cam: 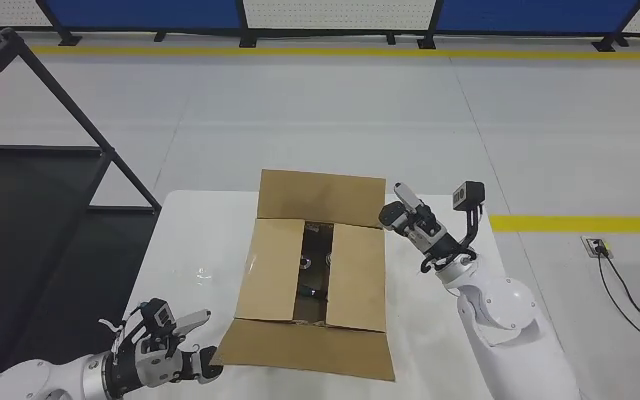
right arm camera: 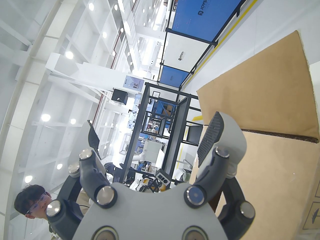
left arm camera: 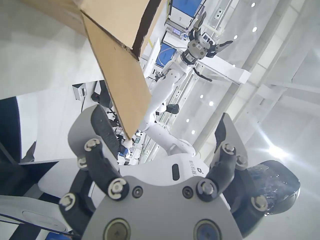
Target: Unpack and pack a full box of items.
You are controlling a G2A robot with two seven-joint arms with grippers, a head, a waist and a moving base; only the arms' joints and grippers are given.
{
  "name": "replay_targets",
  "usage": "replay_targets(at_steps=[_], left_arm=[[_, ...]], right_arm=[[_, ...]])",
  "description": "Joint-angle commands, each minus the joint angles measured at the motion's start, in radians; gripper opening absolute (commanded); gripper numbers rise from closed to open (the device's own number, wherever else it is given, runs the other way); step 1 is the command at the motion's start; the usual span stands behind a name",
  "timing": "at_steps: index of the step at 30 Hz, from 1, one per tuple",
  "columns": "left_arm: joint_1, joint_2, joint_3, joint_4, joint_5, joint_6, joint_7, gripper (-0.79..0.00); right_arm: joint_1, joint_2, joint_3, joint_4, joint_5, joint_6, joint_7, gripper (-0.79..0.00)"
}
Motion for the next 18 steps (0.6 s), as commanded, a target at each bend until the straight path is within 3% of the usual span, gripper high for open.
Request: replay_targets(at_steps=[1,8,18], left_arm=[[-0.006,-0.002,0.008,-0.004,-0.021,-0.023,0.022,0.000],[-0.030,-0.009,0.027,-0.026,-0.081,-0.089,0.131,0.000],[-0.107,-0.014,0.049,-0.017,-0.159,-0.101,0.253,0.000]], right_arm=[[0.000,0.000,0.000,0.000,0.001,0.000,0.001,0.000],[-0.002,-0.001,-0.004,0.019,0.002,0.022,-0.022,0.000],[0.106,-0.014,-0.025,0.145,0.007,0.086,-0.126,0.000]])
